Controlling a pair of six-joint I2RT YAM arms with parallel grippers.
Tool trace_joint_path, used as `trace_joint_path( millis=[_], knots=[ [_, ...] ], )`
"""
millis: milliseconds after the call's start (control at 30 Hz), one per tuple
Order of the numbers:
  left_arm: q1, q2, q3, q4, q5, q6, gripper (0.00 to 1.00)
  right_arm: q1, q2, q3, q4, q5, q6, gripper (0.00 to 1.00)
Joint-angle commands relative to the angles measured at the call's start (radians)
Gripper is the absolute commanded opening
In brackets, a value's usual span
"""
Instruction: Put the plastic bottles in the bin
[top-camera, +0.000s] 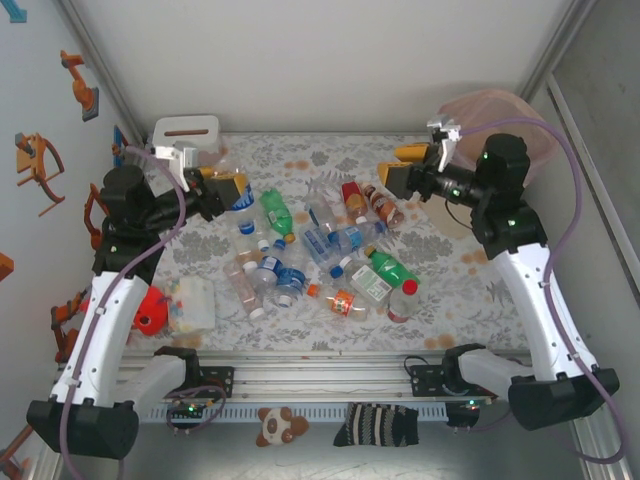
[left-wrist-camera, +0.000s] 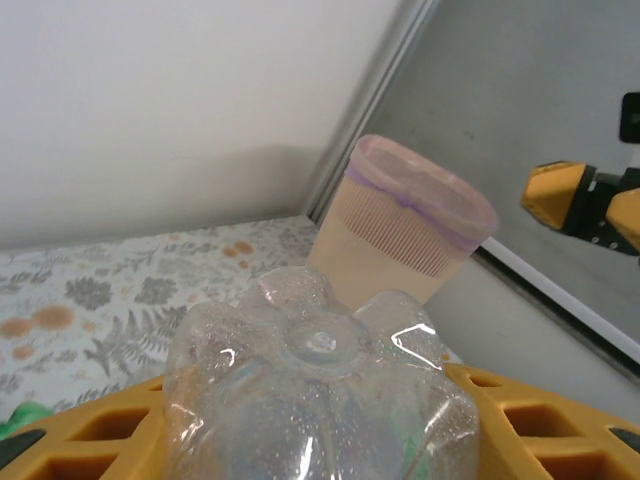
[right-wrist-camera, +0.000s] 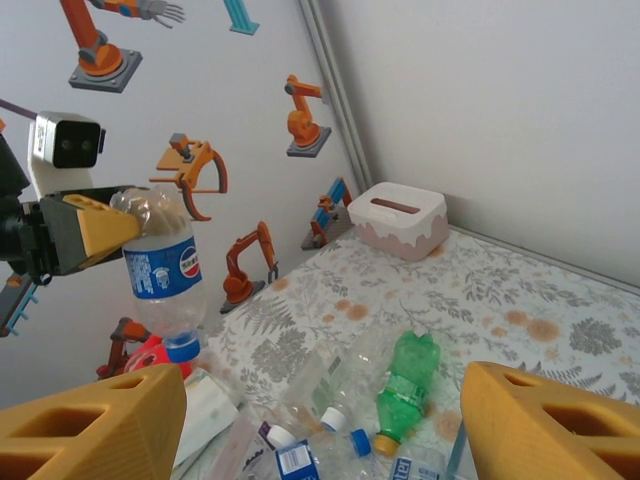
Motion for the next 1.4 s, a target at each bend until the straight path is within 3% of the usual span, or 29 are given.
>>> trace_joint_path(
  millis=[0,500,733,1133,1367],
  knots=[
    [-0.029,0.028,0.036,0.112,0.043,-0.036,0.39,0.024,0.002,-0.011,0.058,-0.037,-0.028,0.72],
    [-0.142,0.196,0.133,0.22,0.09,-0.025,0.37,0.133,0.068,-0.021,0.109,-0.052,-0.066,0.72],
    [-0.179,0.257,0.166,0.305,0.171,-0.063,0.36,0.222,0.09,-0.038,0.21,-0.051,-0.092,0.73],
    [-0.254,0.281,0.173,0.498,0.315,-0.123,0.34,0.3,0.141,-0.037,0.34,-0.108,-0.103,0.77],
    [-0.296,0.272,0.181,0.526,0.355,-0.15,0.34,0.366,0.177,-0.009,0.364,-0.171,-0.125,0.81]
  ],
)
